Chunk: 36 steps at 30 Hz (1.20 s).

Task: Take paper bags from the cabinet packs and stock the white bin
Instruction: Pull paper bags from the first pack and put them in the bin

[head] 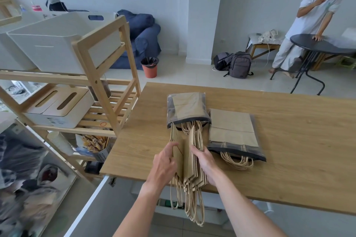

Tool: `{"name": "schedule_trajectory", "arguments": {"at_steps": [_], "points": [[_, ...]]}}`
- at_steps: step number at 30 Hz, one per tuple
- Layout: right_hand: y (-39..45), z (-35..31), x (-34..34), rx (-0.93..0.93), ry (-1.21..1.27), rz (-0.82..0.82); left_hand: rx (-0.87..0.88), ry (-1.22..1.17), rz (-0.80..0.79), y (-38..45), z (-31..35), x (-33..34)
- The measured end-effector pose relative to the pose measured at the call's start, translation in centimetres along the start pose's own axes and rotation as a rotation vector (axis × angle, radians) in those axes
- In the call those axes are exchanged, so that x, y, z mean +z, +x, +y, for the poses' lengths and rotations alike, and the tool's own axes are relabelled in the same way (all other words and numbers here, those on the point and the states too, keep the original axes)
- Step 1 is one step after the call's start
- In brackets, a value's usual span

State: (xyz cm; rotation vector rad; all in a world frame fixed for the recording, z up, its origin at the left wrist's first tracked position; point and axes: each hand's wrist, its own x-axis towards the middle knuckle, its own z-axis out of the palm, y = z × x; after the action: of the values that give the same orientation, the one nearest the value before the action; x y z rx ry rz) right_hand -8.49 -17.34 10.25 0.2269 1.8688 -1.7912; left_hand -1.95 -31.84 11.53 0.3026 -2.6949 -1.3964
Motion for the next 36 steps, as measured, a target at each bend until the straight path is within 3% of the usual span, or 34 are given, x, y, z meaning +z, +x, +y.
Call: {"name": "schedule_trajectory", "arguments": {"at_steps": [10,18,23,29,36], "points": [[0.4,-0.3,0.4,0.035,0.001,-0.049,-0.076,0.019,0.001,-0.9,-0.6,0.7],[0.7,-0.6,0.6,0.047,0.023,-0.062,0.026,-0.042,0.085,-0.5,-0.5,1.1],[0.7,-1.4,0.8,0.045,-0.015,-0.072,0.016,0.033,0.009,-1.1,-0.4,1.8],[1.1,-1.6,1.1,0.086,-0.035,-0.058,0.032,0.062,0.087,-0.2,-0.7,2.0],[1.9,-1.2,0.3,0.073,-0.065,-0.011,-0.002,0.117,0.013,-0.7,-0.4,2.3]]}}
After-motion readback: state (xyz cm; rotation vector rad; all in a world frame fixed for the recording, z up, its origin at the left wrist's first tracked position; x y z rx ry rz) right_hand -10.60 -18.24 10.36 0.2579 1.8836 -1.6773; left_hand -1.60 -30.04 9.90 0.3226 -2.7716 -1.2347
